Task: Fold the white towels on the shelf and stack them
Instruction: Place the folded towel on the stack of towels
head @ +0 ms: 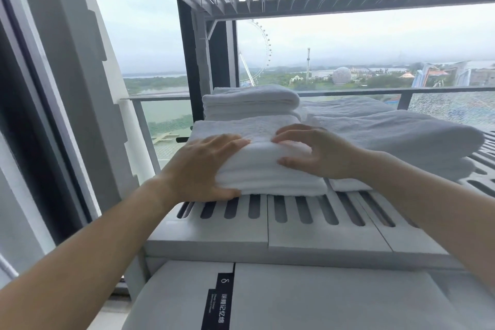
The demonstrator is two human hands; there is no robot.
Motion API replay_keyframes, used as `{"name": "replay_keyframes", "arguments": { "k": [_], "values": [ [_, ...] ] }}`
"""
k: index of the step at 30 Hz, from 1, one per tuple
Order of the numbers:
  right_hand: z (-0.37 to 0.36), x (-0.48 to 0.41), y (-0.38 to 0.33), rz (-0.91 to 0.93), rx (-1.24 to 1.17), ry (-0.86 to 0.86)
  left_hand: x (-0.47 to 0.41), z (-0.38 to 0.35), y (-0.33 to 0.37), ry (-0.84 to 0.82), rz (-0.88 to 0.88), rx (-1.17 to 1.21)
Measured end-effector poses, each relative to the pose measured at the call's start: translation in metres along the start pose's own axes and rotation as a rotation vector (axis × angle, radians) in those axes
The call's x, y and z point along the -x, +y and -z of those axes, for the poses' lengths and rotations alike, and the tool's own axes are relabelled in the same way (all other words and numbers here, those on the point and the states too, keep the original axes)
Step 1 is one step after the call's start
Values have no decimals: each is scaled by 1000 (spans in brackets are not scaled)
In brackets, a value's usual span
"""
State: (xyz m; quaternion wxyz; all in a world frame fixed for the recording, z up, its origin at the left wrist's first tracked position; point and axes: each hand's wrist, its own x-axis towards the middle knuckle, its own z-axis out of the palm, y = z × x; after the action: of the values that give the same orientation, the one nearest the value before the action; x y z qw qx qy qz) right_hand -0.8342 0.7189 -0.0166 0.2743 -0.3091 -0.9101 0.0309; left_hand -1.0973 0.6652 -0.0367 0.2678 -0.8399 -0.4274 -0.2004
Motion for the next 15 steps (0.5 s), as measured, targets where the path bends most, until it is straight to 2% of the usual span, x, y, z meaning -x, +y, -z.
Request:
{"name": "replay_keyframes", "arguments": {
  "k": [5, 10, 15],
  "values": [
    [-8, 16, -11, 79, 342, -63, 5, 0, 1, 34, -19, -49],
    [-16, 16, -12, 35, 353, -17, -2, 5, 0, 18, 18, -34],
    [-21, 14, -14, -16, 321, 84, -15, 15, 3, 63, -32, -123]
  ]
}}
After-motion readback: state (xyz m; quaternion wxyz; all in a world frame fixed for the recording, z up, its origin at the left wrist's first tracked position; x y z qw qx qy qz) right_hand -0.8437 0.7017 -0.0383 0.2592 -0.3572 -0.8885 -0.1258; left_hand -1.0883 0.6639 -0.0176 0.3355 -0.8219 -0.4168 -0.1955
